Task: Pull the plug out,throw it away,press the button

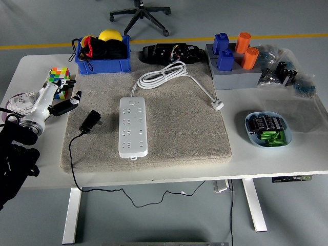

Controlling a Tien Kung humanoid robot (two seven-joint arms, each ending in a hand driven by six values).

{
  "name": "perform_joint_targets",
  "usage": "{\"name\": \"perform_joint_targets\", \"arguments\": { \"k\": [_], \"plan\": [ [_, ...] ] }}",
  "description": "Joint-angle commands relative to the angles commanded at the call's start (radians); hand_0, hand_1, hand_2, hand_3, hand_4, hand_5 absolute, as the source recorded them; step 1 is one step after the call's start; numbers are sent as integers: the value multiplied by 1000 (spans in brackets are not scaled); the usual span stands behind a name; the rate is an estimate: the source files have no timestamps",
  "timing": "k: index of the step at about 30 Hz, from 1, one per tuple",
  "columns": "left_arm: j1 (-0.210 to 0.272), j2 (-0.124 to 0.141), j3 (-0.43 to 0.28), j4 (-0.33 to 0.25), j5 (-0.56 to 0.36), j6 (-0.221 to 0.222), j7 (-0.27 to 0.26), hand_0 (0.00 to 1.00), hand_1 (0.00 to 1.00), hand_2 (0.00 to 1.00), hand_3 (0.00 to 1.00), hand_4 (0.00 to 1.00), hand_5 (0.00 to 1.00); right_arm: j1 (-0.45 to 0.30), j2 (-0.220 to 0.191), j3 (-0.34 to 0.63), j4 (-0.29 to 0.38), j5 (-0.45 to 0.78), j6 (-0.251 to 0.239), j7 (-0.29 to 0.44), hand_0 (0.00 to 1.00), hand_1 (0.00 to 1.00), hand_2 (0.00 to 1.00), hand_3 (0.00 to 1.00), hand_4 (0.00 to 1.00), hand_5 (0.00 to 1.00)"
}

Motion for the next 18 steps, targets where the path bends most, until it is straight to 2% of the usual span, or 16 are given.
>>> {"name": "perform_joint_targets", "arguments": {
  "k": [18],
  "plan": [
    [6,-2,-3,-4,0,-7,5,854,832,790,800,578,403,-1,-1,-5,0,3,-2,1,742,674,674,631,660,519]
  ]
}}
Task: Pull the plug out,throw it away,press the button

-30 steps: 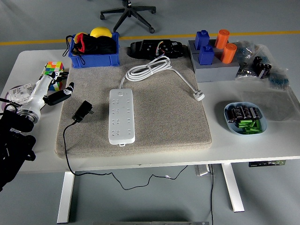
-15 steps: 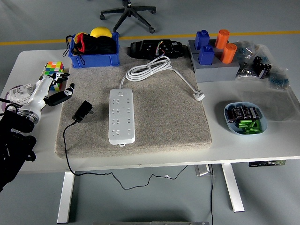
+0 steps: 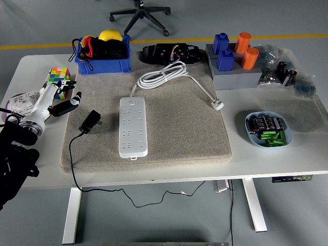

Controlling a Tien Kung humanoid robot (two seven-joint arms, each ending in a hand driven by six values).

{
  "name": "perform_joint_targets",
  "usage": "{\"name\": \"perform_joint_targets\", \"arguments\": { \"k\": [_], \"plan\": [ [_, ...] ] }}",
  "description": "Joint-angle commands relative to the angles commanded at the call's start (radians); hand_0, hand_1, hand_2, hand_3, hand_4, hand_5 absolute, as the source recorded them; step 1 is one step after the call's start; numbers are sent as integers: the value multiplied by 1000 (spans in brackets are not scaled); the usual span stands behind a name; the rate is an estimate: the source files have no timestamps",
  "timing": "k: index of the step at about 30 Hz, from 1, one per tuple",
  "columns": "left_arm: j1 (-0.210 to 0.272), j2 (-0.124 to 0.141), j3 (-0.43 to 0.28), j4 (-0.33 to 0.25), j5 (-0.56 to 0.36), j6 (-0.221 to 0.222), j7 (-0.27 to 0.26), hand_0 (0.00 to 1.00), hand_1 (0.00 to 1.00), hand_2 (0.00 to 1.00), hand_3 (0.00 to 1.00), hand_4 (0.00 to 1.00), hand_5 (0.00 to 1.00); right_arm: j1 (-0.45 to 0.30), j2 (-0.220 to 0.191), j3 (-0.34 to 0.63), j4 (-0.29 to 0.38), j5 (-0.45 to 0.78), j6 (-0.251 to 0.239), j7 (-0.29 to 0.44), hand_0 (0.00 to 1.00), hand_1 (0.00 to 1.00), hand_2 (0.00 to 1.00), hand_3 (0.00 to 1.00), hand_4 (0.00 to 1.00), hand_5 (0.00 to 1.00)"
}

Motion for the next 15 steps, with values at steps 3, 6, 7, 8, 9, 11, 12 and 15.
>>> {"name": "perform_joint_targets", "arguments": {
  "k": [3,6,7,8,9,11,12,15],
  "plan": [
    [2,-1,-1,-1,0,-2,1,854,832,790,800,578,403,-1,0,-3,0,1,0,0,742,674,674,631,660,519],
    [2,-1,-1,-3,2,-3,3,854,832,790,799,576,404,-1,0,-2,0,1,0,0,742,675,672,631,660,520],
    [2,-1,0,-4,2,-4,3,854,832,790,799,576,404,-2,0,-2,0,1,0,0,742,675,672,631,660,520],
    [2,-1,1,-5,2,-4,3,854,832,790,799,576,404,-3,1,-2,1,2,0,0,742,675,672,631,660,520],
    [2,-1,1,-5,2,-4,3,854,832,790,799,576,404,-3,1,-2,1,2,0,0,742,675,672,631,660,520],
    [3,-2,0,-9,3,-4,3,854,832,790,799,576,404,-5,2,0,0,1,1,0,742,675,672,631,660,520],
    [3,-2,-1,-10,4,-4,4,854,832,790,797,577,410,-5,2,1,0,0,1,0,742,674,672,631,660,520],
    [5,-3,-1,-14,5,-5,6,854,832,790,797,577,410,-6,2,4,-1,-1,2,0,742,674,672,631,660,520]
  ]
}}
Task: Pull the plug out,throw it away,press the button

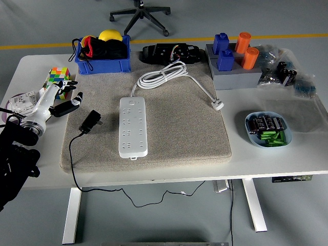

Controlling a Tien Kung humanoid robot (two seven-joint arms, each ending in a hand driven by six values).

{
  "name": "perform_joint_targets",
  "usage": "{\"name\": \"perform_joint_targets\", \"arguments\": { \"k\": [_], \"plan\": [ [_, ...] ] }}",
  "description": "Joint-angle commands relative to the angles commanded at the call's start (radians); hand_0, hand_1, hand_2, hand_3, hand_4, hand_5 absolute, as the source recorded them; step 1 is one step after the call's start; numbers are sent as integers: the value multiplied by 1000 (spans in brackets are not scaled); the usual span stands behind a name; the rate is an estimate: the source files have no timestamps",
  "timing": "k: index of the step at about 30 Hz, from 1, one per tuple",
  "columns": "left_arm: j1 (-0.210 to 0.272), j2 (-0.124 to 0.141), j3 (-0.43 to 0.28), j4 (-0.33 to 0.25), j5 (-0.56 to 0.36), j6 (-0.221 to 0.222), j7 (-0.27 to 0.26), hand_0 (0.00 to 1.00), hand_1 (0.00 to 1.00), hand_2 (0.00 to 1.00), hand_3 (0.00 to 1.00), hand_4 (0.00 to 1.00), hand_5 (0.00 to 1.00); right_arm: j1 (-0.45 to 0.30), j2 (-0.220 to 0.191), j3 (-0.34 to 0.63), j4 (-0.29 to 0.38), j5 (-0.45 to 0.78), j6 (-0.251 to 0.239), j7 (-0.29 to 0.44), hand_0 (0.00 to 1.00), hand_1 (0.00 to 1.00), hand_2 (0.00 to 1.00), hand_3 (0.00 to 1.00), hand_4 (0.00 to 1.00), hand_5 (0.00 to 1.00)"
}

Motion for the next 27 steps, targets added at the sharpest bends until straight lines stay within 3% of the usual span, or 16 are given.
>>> {"name": "perform_joint_targets", "arguments": {
  "k": [27],
  "plan": [
    [-3,-1,-15,-13,6,-5,5,854,825,782,792,585,415,5,-1,8,1,0,0,2,741,674,668,628,658,519]
  ]
}}
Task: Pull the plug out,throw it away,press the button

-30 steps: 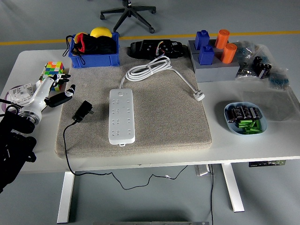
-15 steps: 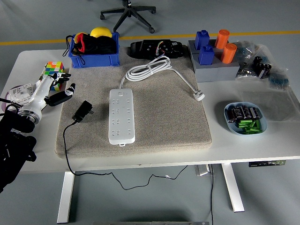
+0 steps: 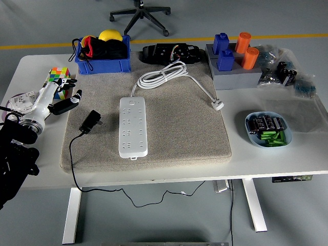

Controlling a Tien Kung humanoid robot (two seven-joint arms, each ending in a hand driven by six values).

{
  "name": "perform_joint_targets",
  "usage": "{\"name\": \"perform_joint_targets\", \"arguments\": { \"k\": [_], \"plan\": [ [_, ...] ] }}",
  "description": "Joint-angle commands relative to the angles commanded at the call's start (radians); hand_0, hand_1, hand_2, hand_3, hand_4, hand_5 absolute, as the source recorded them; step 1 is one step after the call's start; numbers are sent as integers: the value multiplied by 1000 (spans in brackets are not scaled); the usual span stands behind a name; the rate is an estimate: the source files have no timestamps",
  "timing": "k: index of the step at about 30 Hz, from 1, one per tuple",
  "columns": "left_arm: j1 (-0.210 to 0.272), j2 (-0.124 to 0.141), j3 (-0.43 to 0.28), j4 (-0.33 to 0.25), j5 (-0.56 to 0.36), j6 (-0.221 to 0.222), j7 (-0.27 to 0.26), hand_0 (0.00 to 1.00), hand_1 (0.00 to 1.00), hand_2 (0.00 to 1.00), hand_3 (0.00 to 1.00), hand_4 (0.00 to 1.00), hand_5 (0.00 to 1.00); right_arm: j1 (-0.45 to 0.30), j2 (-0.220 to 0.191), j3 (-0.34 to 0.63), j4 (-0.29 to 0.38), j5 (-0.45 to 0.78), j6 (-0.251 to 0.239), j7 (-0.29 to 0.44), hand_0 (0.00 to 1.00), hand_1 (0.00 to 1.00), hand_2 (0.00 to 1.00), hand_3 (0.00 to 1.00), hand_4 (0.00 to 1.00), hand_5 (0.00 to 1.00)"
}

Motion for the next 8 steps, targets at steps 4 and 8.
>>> {"name": "perform_joint_targets", "arguments": {
  "k": [4,8],
  "plan": [
    [1,0,-1,-2,1,0,0,854,825,782,792,585,415,0,0,0,0,1,0,1,741,674,668,628,658,519],
    [0,0,-3,-4,2,-1,1,853,823,779,791,586,413,1,1,-1,1,1,0,1,740,673,667,625,657,519]
  ]
}}
